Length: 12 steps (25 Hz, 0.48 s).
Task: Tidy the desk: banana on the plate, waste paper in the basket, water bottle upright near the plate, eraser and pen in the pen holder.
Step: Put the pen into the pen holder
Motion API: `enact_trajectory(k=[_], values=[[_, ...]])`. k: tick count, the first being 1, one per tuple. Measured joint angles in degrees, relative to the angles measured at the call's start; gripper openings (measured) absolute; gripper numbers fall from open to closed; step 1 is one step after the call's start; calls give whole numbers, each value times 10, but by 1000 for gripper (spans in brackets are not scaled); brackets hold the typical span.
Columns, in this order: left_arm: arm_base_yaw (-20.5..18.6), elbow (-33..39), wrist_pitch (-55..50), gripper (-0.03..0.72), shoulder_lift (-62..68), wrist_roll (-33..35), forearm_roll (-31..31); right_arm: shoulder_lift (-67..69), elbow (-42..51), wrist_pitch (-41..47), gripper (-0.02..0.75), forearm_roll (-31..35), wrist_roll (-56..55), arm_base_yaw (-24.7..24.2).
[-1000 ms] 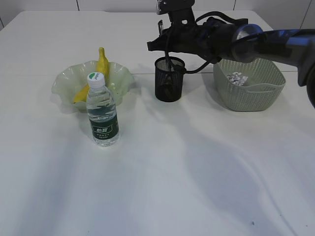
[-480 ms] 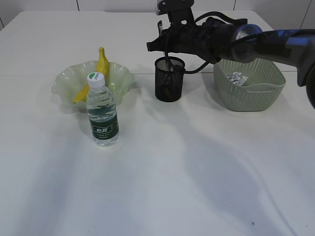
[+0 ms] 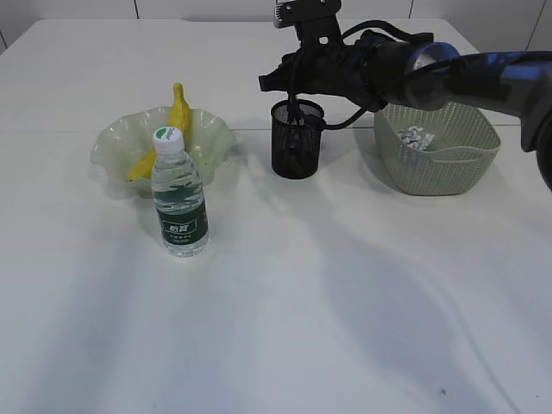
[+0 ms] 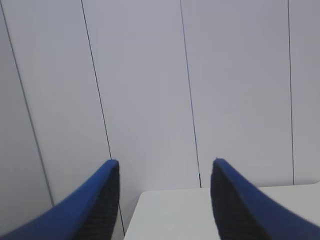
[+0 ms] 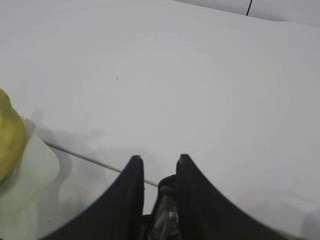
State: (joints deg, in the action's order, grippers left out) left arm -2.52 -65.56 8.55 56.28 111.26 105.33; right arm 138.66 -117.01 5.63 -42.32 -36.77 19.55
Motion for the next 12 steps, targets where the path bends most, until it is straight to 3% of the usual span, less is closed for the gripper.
enact_trajectory(k=[6, 12], values=[[0, 0, 0, 412, 0, 0, 0, 0, 0, 5, 271, 1, -7, 0], [0, 0, 0, 412, 0, 0, 0, -16, 0, 15, 285, 2, -13, 0]])
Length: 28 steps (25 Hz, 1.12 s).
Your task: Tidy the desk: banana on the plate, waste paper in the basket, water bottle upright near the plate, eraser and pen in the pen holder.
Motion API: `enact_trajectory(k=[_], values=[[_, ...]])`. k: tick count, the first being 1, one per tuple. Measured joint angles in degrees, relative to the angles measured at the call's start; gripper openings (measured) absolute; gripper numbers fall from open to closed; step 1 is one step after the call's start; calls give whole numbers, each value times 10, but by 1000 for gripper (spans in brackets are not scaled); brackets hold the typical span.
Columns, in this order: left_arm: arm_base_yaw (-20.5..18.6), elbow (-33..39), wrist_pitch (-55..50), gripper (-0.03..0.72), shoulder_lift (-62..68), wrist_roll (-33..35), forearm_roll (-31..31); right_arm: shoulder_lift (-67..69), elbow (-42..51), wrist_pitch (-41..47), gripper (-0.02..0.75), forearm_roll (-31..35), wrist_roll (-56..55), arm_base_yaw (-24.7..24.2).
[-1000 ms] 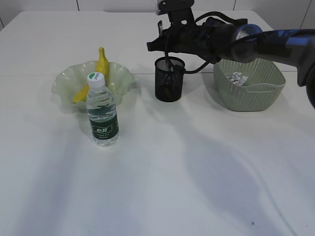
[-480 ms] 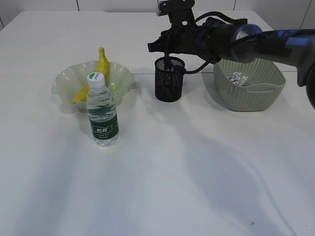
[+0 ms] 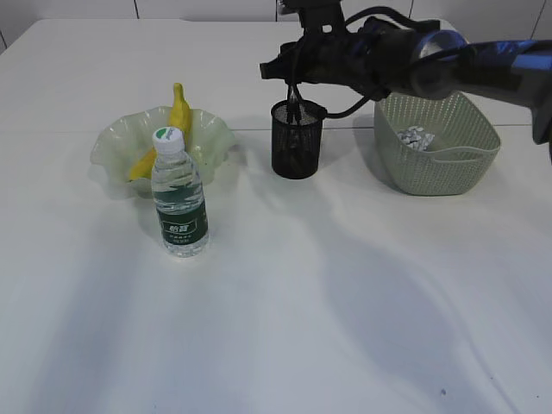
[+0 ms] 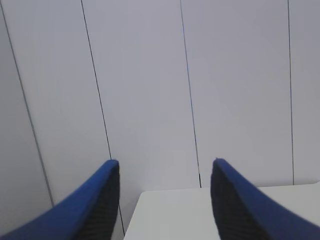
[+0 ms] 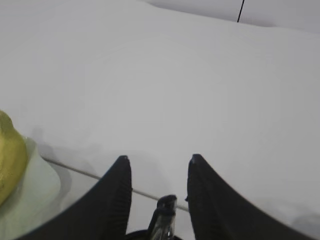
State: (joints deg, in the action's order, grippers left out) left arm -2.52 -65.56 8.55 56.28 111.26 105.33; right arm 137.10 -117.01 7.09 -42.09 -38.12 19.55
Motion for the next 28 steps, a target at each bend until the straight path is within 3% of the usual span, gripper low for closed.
enact_trajectory(k=[8, 28], values=[[0, 0, 0, 412, 0, -1, 0, -62, 0, 54, 285, -1, -1, 0], [0, 0, 8, 412, -2, -1, 0, -186, 0, 121, 282, -76, 37, 0]])
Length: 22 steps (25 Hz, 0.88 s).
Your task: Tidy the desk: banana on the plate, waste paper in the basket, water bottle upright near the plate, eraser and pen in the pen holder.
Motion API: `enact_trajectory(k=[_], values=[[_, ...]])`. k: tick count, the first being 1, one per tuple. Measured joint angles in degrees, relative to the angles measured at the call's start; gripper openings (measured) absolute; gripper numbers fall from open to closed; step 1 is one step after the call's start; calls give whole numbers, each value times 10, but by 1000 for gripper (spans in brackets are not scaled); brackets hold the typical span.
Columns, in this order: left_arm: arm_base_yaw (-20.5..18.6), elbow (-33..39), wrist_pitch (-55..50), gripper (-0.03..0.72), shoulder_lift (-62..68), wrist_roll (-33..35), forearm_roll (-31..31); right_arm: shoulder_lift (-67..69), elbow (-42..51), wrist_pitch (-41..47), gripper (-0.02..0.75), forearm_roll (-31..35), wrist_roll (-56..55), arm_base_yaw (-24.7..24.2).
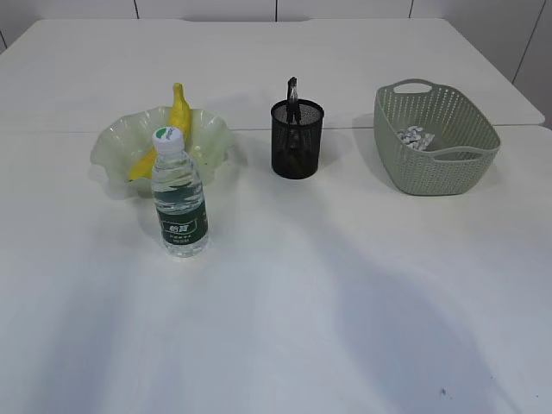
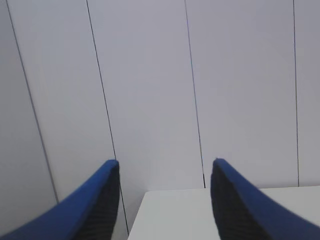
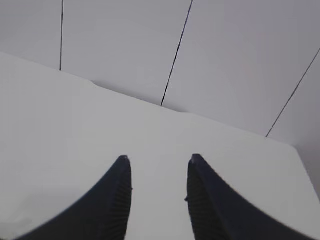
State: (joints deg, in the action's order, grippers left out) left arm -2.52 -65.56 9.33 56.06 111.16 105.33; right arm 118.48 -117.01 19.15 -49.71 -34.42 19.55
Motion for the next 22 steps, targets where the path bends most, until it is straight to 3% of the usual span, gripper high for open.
enact_trajectory(k=[22], values=[[0, 0, 33, 412, -60, 0, 0, -223, 0, 87, 281, 12, 127, 0]])
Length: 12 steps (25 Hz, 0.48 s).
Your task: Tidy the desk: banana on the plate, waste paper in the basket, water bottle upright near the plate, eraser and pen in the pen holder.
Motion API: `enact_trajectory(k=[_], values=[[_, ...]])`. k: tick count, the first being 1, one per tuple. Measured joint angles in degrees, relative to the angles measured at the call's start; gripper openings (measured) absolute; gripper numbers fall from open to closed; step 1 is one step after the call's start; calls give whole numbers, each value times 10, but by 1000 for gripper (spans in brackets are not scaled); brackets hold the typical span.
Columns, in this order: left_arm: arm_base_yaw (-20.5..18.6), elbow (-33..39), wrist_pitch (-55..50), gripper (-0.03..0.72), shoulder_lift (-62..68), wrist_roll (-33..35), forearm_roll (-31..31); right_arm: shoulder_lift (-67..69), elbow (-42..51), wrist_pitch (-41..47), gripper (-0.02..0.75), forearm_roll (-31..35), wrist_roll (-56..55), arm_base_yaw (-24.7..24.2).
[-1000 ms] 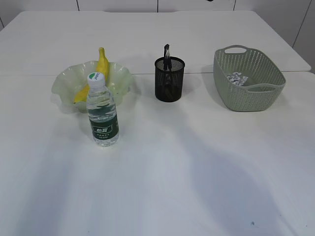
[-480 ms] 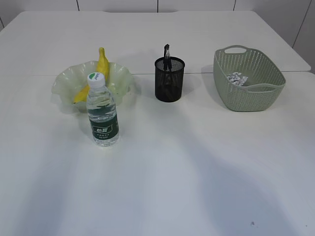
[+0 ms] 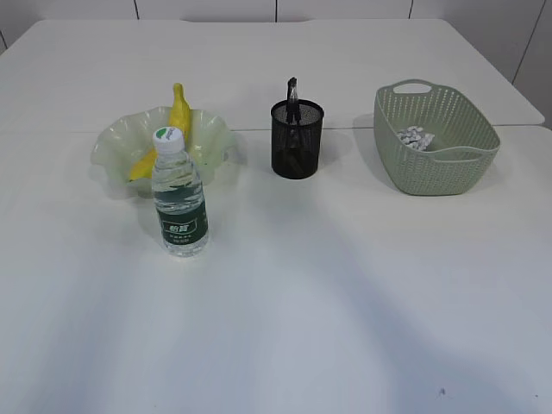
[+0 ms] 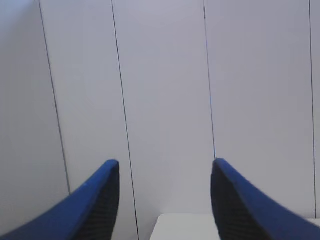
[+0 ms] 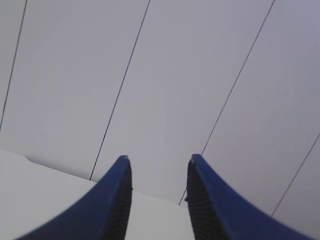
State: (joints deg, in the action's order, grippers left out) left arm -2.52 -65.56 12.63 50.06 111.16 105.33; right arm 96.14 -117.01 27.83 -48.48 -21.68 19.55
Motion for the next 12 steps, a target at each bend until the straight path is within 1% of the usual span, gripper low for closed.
enact_trajectory(k=[6, 9, 12], values=[[0, 0, 2, 412, -18, 0, 0, -73, 0, 70, 281, 75, 87, 0], [0, 0, 2, 412, -21, 0, 0, -114, 9, 91, 282, 97, 141, 0], [0, 0, 2, 412, -23, 0, 0, -162, 47, 94, 282, 105, 171, 0]])
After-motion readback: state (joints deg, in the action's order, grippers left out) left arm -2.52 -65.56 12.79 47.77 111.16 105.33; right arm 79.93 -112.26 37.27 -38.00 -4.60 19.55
